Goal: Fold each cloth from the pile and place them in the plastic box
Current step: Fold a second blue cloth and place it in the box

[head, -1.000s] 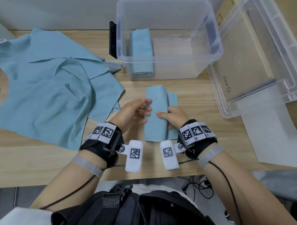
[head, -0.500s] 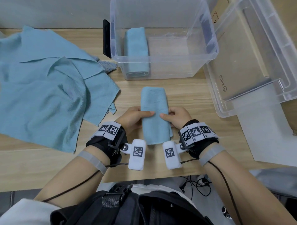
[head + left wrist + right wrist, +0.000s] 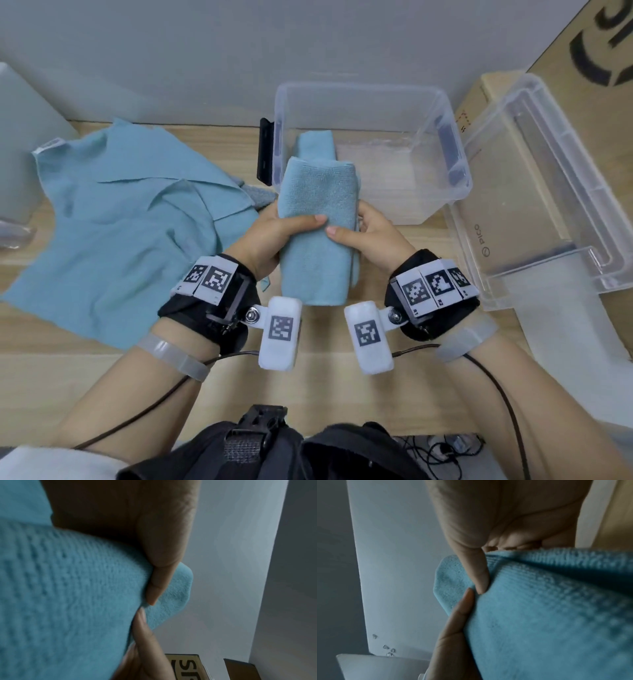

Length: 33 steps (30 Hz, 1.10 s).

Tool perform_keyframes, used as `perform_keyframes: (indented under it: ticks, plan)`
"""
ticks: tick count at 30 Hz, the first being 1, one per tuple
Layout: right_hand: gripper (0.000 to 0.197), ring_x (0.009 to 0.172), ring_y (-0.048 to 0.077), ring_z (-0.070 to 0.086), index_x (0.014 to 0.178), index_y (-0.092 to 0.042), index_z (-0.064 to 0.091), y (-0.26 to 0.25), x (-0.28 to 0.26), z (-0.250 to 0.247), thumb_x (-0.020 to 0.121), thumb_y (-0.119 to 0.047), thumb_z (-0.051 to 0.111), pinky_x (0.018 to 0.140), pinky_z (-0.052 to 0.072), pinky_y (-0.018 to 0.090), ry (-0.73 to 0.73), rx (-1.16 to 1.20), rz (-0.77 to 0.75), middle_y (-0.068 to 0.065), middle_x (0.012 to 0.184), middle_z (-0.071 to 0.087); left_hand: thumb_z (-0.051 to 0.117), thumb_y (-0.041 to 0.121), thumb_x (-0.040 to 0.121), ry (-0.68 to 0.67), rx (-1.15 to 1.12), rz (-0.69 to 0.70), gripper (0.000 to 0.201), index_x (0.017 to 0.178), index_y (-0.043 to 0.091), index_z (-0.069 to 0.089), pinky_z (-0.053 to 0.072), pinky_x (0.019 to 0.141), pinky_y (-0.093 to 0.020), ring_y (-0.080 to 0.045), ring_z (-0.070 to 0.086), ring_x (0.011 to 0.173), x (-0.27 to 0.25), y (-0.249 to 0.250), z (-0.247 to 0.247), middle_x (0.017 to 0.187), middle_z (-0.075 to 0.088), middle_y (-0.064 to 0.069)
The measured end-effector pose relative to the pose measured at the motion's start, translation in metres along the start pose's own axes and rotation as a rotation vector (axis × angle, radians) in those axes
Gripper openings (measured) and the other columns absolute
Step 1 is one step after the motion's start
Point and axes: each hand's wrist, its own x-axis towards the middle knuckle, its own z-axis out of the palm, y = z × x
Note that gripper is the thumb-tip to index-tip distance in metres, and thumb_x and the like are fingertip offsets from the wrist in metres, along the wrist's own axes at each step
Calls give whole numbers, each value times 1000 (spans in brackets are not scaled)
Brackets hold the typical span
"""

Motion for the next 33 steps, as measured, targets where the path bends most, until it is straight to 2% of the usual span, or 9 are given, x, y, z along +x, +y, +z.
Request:
perform_keyframes:
  ticks: [6, 9, 13, 16, 19, 24, 27, 30, 33]
  plan:
    - [36, 62, -4, 65, 118, 1, 49, -44, 35, 3, 83, 9, 55, 65, 54, 12, 73, -5, -69, -2, 89, 60, 68, 21, 76, 164, 145, 114, 42, 114, 7, 58, 56, 71, -25, -13, 67, 90, 31, 31, -17, 105, 68, -2]
    - [36, 75, 12, 62, 121, 5, 50, -70, 65, -6, 85, 4, 56, 77, 54, 25, 140, 32, -39, 10, 100, 62, 59, 14, 87, 315, 186, 246, 13, 99, 17, 59, 47, 56, -13, 0, 59, 76, 52, 48, -29, 90, 62, 7]
    - [26, 88, 27, 57, 118, -2, 50, -83, 110, -18, 92, -1, 46, 100, 43, 49, 174, 138, 82, 15, 105, 58, 55, 11, 88, 326, 334, 264, 32, 117, 25, 55, 41, 101, -24, -4, 50, 113, 84, 51, -52, 122, 55, 6]
    - [30, 98, 31, 56, 122, -4, 47, -78, 140, -27, 94, 2, 39, 103, 39, 48, 164, 157, 168, 19, 114, 57, 56, 13, 88, 212, 469, 155, 55, 136, 32, 38, 22, 117, -41, -12, 26, 139, 100, 41, -62, 152, 28, 1]
    - [39, 111, 33, 54, 133, 3, 38, -67, 165, -32, 95, 2, 37, 93, 44, 41, 153, 36, 277, 23, 131, 50, 51, 8, 90, 164, 449, 159, 62, 142, 31, 26, 17, 118, -36, -6, 18, 141, 105, 33, -64, 156, 18, 4]
    - [19, 75, 10, 53, 109, -14, 52, -50, 180, -31, 92, -10, 46, 47, 51, 15, -43, -209, 488, -1, 88, 51, 54, 21, 87, 126, 385, 154, 62, 138, 42, 26, 18, 118, -39, -5, 17, 142, 106, 26, -73, 155, 18, 12]
    - [4, 69, 17, 53, 90, -13, 51, -47, 181, -28, 91, -15, 49, 56, 50, 28, -9, -134, 572, 5, 82, 51, 55, 30, 81, 115, 392, 179, 63, 136, 45, 28, 16, 119, -41, -4, 15, 143, 106, 25, -73, 155, 19, 13]
    - [30, 70, 25, 59, 106, -17, 48, -52, 176, -26, 83, -32, 61, 59, 50, 30, 34, -54, 645, 9, 92, 51, 56, 30, 82, 127, 383, 192, 64, 139, 41, 30, 15, 119, -43, -6, 15, 143, 105, 25, -73, 155, 20, 10]
    - [70, 94, 26, 63, 138, -30, 32, -57, 163, -25, 77, -28, 67, 60, 52, 31, 72, 75, 534, 4, 134, 42, 54, 20, 90, 187, 456, 220, 57, 141, 31, 32, 12, 118, -32, -4, 13, 143, 100, 26, -65, 156, 18, 7]
